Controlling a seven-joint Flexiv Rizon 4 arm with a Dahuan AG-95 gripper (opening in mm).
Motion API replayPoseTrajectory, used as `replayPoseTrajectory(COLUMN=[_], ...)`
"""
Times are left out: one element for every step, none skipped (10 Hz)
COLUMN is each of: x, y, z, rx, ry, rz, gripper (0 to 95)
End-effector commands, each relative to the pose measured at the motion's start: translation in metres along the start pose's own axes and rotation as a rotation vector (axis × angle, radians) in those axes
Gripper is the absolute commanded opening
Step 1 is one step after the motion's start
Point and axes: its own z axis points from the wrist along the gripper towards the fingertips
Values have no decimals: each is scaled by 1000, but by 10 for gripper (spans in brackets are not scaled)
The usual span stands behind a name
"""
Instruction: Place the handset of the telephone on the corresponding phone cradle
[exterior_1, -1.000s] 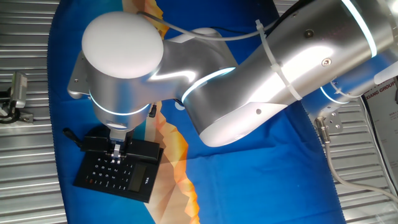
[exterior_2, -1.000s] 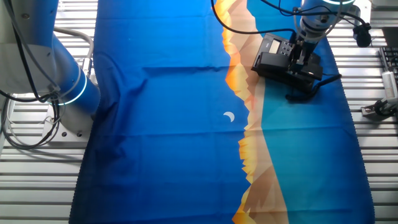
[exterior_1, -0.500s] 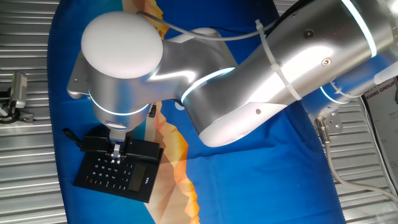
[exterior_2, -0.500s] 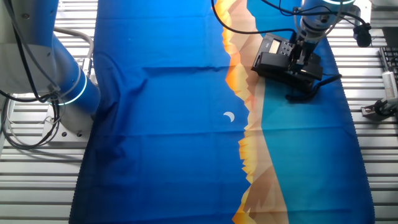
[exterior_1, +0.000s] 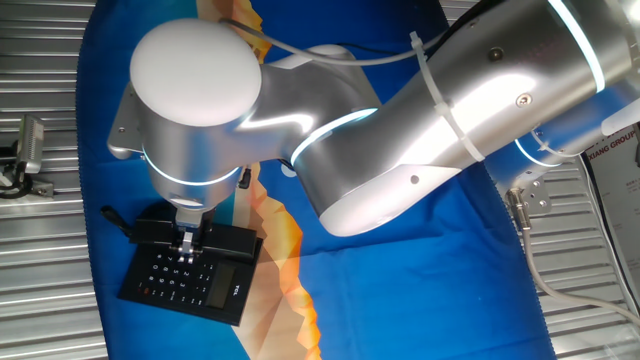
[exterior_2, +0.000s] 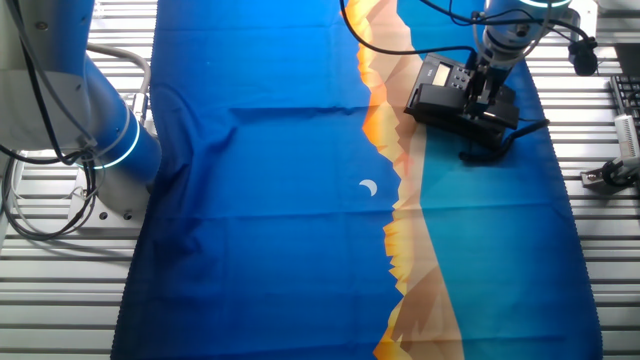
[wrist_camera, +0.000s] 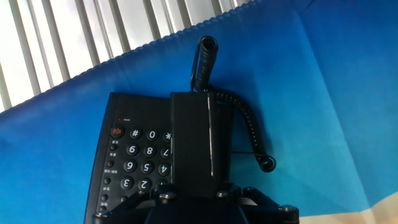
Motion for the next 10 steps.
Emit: replayPoseTrajectory(x=[0, -1, -1, -1, -1, -1, -2, -2, -2, -1], y=[0, 0, 0, 0, 1, 1, 2, 2, 3, 3], z=[1, 2, 3, 3, 3, 4, 4, 5, 6, 7], rx=[-1, -1, 0, 1, 3, 2, 3, 2, 4, 4], ry=[2, 2, 1, -1, 1, 2, 2, 1, 1, -1], rz=[0, 0, 0, 0, -1, -1, -1, -1, -1, -1], gripper=[0, 0, 0, 0, 0, 0, 0, 0, 0, 0])
